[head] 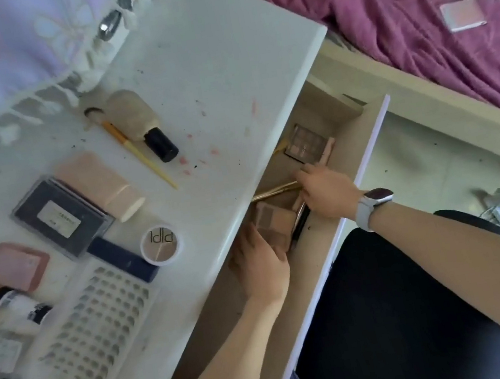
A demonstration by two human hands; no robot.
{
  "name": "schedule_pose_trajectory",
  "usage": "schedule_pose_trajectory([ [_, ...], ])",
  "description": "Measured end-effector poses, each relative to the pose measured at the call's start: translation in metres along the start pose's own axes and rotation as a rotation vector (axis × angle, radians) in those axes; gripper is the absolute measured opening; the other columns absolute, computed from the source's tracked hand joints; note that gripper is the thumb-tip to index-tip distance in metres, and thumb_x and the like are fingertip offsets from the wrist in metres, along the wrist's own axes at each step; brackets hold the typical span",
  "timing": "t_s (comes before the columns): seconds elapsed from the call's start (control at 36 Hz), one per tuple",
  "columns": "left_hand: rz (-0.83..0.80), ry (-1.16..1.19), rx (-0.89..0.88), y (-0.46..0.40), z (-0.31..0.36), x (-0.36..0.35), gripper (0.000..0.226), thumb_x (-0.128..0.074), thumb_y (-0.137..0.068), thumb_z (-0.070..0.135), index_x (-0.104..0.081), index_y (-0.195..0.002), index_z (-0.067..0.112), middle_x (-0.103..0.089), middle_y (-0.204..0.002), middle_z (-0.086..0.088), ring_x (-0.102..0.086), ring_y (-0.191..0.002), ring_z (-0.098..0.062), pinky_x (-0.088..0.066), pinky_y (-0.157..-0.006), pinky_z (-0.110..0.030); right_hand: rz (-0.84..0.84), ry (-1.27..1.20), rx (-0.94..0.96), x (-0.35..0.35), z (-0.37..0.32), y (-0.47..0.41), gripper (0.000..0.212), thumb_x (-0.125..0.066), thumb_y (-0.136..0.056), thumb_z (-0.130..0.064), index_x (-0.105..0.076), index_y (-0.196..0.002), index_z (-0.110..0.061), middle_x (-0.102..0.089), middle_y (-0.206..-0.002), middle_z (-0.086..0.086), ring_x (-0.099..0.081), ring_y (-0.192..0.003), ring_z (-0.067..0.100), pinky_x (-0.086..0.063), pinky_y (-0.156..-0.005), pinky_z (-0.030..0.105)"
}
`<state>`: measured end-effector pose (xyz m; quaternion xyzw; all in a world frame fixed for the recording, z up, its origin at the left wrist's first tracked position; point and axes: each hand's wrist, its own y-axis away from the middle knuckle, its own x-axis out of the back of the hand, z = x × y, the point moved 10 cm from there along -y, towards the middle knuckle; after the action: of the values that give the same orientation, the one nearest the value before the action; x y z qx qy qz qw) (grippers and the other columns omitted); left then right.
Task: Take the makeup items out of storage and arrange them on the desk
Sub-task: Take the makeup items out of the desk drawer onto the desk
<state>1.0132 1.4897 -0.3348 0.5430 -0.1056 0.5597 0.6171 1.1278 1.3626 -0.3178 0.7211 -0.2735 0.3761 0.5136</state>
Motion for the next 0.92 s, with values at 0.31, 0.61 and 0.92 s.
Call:
schedule_pose_trajectory([
  [0.31,-0.013,0.023,0.128,-0.025,-0.012,-0.023,0.072,-0.070,-0.077,0.037,-0.034,-0.132,0.005,-0.040,-0.136,-0.014,-0.035,-0.127,-0.033,-0.036,-0.099,-0.047,0.058,0.284,0.069,-0.025,-0.025,-0.038,0.029,-0.044,-0.090,-0.011,-0.046,-0.119,-0.010,-0.049,-0.123,0.014,-0.044,-0.115,0.033,-0.037,-0.090,0.044],
  [0.61,-0.033,0.213,-0.054,-0.011,0.002,-0.015,0.043,-0.068,-0.078,0.012,-0.040,-0.111,0.011,-0.048,-0.113,-0.008,-0.047,-0.104,-0.027,-0.044,-0.084,-0.042,0.093,0.256,0.050,-0.009,-0.014,-0.019,0.030,-0.050,-0.086,-0.009,-0.048,-0.117,-0.009,-0.052,-0.121,0.011,-0.045,-0.115,0.030,-0.037,-0.090,0.043],
  [0.92,-0.029,0.252,-0.248,0.021,0.015,0.018,0.039,-0.056,-0.089,0.017,-0.039,-0.124,0.017,-0.059,-0.114,-0.001,-0.059,-0.099,-0.023,-0.047,-0.077,-0.032,0.271,-0.269,0.035,0.027,-0.001,0.030,0.020,-0.053,-0.086,-0.012,-0.053,-0.106,-0.012,-0.056,-0.106,0.002,-0.050,-0.104,0.023,-0.038,-0.087,0.036],
])
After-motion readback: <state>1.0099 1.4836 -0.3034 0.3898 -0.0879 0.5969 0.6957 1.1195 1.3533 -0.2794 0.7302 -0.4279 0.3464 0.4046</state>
